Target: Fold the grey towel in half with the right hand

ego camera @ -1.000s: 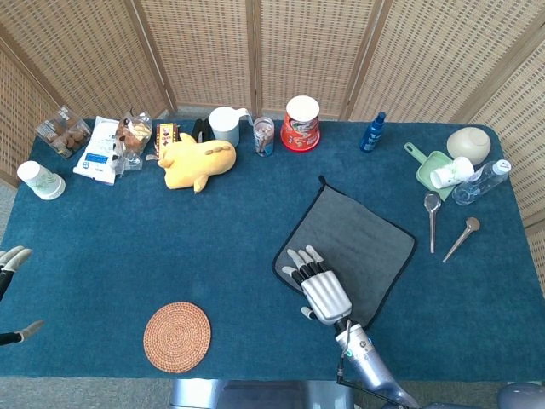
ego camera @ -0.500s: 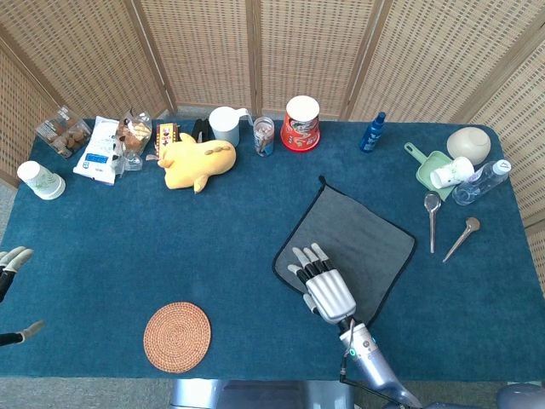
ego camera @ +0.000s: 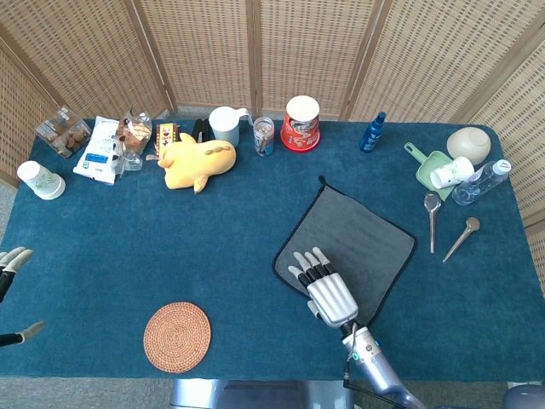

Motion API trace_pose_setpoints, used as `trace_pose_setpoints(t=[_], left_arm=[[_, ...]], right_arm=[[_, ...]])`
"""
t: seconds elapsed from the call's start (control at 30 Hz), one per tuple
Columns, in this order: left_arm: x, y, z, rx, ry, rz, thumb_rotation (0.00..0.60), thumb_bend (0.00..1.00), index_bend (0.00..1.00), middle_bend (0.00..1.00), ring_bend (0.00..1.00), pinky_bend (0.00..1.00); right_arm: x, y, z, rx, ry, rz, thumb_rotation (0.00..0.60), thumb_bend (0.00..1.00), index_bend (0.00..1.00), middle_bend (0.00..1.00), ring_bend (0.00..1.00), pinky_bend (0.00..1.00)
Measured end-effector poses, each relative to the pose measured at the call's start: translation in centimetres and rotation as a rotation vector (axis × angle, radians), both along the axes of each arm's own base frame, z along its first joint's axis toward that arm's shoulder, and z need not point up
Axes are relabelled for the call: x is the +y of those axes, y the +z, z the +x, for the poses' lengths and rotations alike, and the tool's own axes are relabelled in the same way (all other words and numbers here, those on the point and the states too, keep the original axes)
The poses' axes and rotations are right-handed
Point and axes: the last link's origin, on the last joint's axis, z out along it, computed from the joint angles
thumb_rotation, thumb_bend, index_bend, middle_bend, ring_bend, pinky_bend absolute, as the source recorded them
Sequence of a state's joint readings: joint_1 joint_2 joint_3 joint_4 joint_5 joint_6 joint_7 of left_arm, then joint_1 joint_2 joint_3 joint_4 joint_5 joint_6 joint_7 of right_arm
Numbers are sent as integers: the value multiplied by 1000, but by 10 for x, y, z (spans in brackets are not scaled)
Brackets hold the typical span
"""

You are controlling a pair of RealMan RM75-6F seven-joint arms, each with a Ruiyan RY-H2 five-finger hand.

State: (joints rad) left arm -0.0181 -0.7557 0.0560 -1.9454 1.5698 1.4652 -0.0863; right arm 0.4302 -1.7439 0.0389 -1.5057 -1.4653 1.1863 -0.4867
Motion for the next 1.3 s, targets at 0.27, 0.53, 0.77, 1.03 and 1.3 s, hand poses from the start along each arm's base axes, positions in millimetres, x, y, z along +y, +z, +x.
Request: trace_pose_setpoints(t=[0.27,0.53,0.77,1.03,1.3], left_arm=[[0,-1,0,0,-1,-5,600,157,0,0,0,0],[-1,0,0,-5,-3,-6,600,156,0,0,0,0],[-1,1,1,-9,-4,-5,600,156,0,0,0,0],[-2,1,1,-9,-5,-7,600,157,0,0,0,0],[-1,1,1,-8,-3,-6,600,157,0,0,0,0]], right_arm=[[3,1,-3,16,-9,9,600,280,74,0,0,0],[1,-1,-13,54,-22,-1,600,281,72,0,0,0],[0,1,-15,61,-21,-22,600,356,146,0,0,0],[-1,2,-19,64,-28,-28,600,346,459,0,0,0],[-1,2,-19,63,-25,-28,600,387,525,0,0,0]])
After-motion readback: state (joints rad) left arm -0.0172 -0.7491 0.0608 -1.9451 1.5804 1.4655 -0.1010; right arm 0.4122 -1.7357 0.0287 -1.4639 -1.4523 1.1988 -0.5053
